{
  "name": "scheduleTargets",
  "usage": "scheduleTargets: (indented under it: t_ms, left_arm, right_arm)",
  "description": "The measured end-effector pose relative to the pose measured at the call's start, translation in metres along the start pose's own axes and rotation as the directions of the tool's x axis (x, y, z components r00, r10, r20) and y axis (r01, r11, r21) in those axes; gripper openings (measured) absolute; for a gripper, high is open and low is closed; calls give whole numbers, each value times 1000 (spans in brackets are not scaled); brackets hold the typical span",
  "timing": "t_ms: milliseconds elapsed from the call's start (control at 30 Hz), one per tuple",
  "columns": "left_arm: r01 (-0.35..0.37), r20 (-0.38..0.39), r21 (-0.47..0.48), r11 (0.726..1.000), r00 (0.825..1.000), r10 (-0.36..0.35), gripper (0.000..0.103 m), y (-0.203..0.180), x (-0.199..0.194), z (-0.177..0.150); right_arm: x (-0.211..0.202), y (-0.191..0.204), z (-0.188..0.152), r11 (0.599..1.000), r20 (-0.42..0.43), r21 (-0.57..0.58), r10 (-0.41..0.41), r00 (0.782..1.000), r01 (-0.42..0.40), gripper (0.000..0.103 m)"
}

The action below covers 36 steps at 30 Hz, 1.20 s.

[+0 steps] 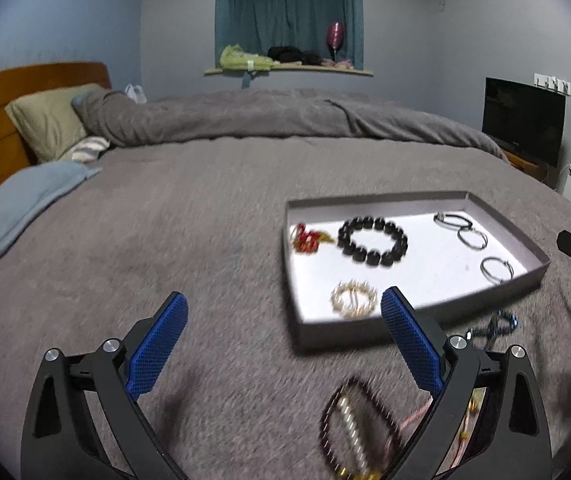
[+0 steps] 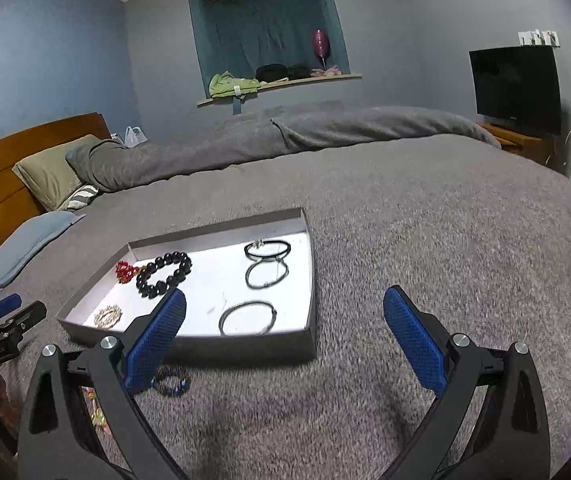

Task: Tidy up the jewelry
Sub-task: 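Withdraw both tools from the tray toward the remaining jewelry, then grasp the pearl hairpin with the left tool while the right tool grasps the blue beaded bracelet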

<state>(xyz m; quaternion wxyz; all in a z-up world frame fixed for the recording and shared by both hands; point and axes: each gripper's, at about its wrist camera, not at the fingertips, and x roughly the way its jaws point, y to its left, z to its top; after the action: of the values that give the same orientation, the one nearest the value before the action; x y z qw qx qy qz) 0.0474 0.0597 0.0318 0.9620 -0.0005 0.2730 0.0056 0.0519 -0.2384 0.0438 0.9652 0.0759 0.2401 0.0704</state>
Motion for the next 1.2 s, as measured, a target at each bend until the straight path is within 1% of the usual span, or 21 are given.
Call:
scheduleTargets:
  t_ms: [100,233,400,533,600,667,700,767,933,967,1067,1133,1167,1200]
  left_arm:
    - [10,-27,-11,1000,1000,-10,96,9,-5,-13]
    - [44,-77,-14,999,996,-45,96,14,-12,-34]
    - [83,-114,34,996,990,-79,96,1,-22,-51]
    - [111,-123,50,993,987,-104,96,-6,-22,-56]
    - [123,-140,35,992,983,-117,95,-5,-19,-56]
    - [132,-139,25,991,982,-127,93,-4,-18,-56]
    - [140,-130,23,990,982,-136,90,-4,-20,-55]
    - [164,-120,31,986,980,-159,58,-7,-22,-53]
    - [195,-126,74,978,975,-185,31,-20,-24,-53]
    - [203,-129,76,976,973,-192,27,-21,-24,-53]
    - [208,-150,84,975,969,-194,25,-26,-20,-55]
    - [201,-172,86,976,968,-184,25,-28,-14,-56]
    - [198,-181,86,976,967,-181,25,-29,-12,-57]
    - [197,-188,85,977,966,-178,25,-29,-10,-57]
  right_arm:
    - [-2,1,-9,1000,-32,8,26,999,-26,98]
    - [0,11,-24,997,-92,-7,70,993,-71,98]
    - [6,36,-41,991,-164,-75,98,982,-112,98]
    - [10,49,-47,985,-189,-116,107,976,-130,98]
    - [11,53,-48,983,-190,-132,105,976,-131,98]
    - [11,54,-49,981,-193,-135,109,975,-136,98]
    - [12,55,-50,981,-197,-136,111,974,-139,98]
    - [14,56,-51,980,-204,-137,115,972,-145,98]
    - [13,61,-52,975,-204,-158,122,971,-156,98]
    - [13,63,-52,973,-201,-167,123,972,-158,97]
    - [14,69,-52,967,-199,-198,122,972,-161,95]
    - [15,71,-53,964,-204,-211,119,972,-162,87]
    - [16,72,-53,963,-210,-212,120,970,-165,85]
    - [16,72,-53,963,-214,-211,121,969,-166,80]
